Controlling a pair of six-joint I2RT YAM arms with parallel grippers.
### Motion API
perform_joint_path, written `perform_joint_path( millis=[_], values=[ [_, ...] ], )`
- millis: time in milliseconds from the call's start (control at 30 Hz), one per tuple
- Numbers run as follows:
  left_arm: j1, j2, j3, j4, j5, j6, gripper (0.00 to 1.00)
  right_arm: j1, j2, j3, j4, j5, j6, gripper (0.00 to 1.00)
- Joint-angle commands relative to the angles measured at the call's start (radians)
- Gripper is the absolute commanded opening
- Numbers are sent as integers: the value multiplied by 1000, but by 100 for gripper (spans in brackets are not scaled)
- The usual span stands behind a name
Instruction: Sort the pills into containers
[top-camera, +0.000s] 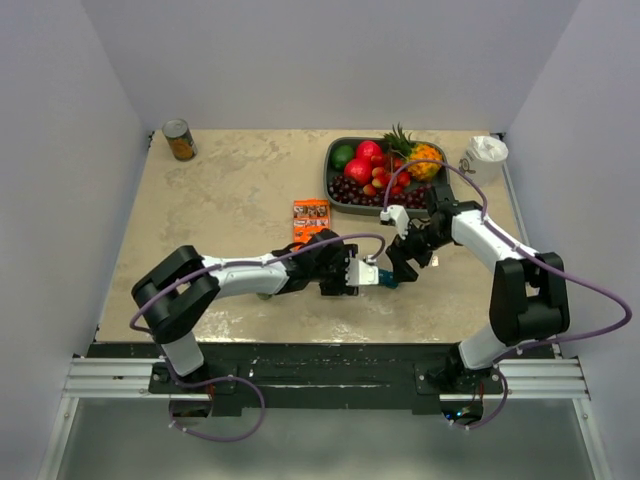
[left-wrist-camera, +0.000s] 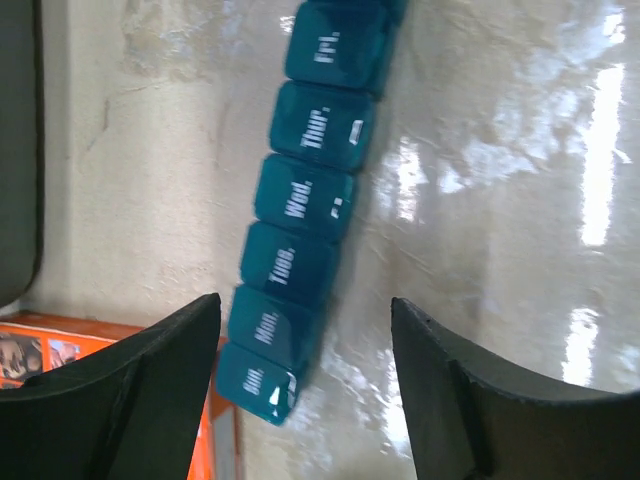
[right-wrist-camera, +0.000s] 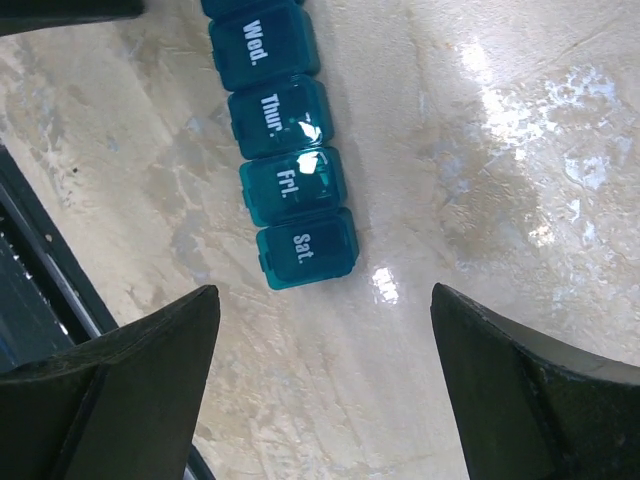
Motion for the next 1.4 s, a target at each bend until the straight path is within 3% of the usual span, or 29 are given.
perform_joint_path(
  millis=[0,200,300,400,433,567,733,933,1167,1367],
  values=[
    [32,88,110,1,92,86,74,-1,-50,-19,-39,-60,-61,89],
    [36,171,159,-30,90,106,74,-3,-48,-22,-38,-79,-67,89],
    [38,184,162,-38,95,103,67,-1,-47,-25,-29,-81,-67,88],
    [38,181,159,-97,96,75,52,-1,-47,-28,-19,-76,-65,88],
    [38,178,156,-105,96,49,42,-1,-48,-28,-16,-79,-65,88],
    [36,134,113,-119,84,-61,24,-1,-44,-22,5,-86,-42,87],
    [16,96,75,-139,50,-250,23,-1,-25,-4,1,-89,-47,86],
    [-19,88,35,-148,23,-370,23,13,18,10,-9,-67,-99,89],
    [-43,83,-11,-117,-45,-433,23,75,73,15,36,-7,-68,86],
    [-62,80,-42,-91,-98,-451,23,77,88,25,62,22,-36,76]
  ],
)
